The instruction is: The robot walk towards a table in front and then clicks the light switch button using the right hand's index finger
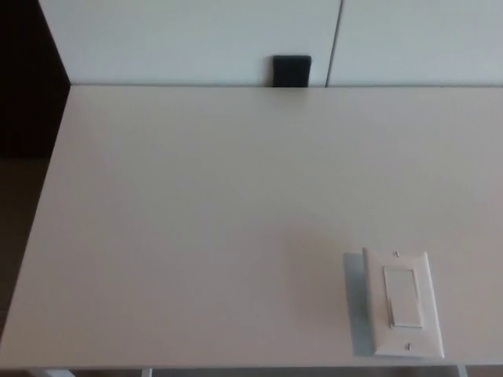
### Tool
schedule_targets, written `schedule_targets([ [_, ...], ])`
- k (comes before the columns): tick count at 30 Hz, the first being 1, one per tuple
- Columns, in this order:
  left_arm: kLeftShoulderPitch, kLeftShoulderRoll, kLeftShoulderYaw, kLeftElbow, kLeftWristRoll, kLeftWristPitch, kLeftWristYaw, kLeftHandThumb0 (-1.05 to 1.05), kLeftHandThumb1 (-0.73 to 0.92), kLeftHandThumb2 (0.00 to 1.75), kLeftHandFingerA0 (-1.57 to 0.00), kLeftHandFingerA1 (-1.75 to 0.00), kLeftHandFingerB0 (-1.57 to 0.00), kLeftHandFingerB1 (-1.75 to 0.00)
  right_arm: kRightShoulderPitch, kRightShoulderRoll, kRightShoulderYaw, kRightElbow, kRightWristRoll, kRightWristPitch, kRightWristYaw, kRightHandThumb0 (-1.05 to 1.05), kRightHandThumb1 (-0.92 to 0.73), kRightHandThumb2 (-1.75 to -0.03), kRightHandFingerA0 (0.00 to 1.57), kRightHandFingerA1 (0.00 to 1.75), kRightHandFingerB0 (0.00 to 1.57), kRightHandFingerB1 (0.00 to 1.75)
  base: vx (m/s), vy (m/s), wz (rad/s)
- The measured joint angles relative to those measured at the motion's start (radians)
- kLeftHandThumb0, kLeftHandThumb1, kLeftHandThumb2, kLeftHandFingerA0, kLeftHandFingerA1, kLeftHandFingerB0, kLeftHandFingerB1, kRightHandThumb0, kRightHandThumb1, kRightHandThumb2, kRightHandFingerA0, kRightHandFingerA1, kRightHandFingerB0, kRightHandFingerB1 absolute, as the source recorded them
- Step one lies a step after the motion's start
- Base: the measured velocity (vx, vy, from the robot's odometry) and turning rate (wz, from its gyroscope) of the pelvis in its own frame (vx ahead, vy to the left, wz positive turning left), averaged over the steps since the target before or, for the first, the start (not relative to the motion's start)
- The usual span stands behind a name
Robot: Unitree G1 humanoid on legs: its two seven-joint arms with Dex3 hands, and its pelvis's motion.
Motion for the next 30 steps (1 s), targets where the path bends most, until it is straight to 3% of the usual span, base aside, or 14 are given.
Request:
schedule_targets([
  [14, -0.009, 0.0, -0.009, -0.001, 0.0, 0.003, -0.008, -0.31, 0.55, 0.57, -0.58, -0.43, -0.53, -0.39, 0.038, -0.078, 0.099, -0.171, -0.038, 0.037, 0.079, -0.43, -0.69, -0.61, 0.68, 0.45, 0.55, 0.39, -0.02, -0.042, 0.01],
  [18, -0.011, 0.0, -0.009, 0.001, -0.001, 0.003, -0.011, -0.29, 0.56, 0.57, -0.56, -0.43, -0.53, -0.4, 0.078, -0.098, 0.103, -0.226, -0.035, 0.045, 0.107, -0.39, -0.71, -0.61, 0.63, 0.46, 0.51, 0.39, 0.0, 0.0, 0.0],
  [30, -0.013, 0.0, -0.006, -0.012, -0.002, 0.007, -0.018, -0.3, 0.56, 0.57, -0.57, -0.43, -0.53, -0.4, 0.115, -0.115, 0.096, -0.323, -0.032, 0.077, 0.152, -0.4, -0.72, -0.62, 0.64, 0.46, 0.51, 0.39, 0.0, 0.0, 0.0],
])
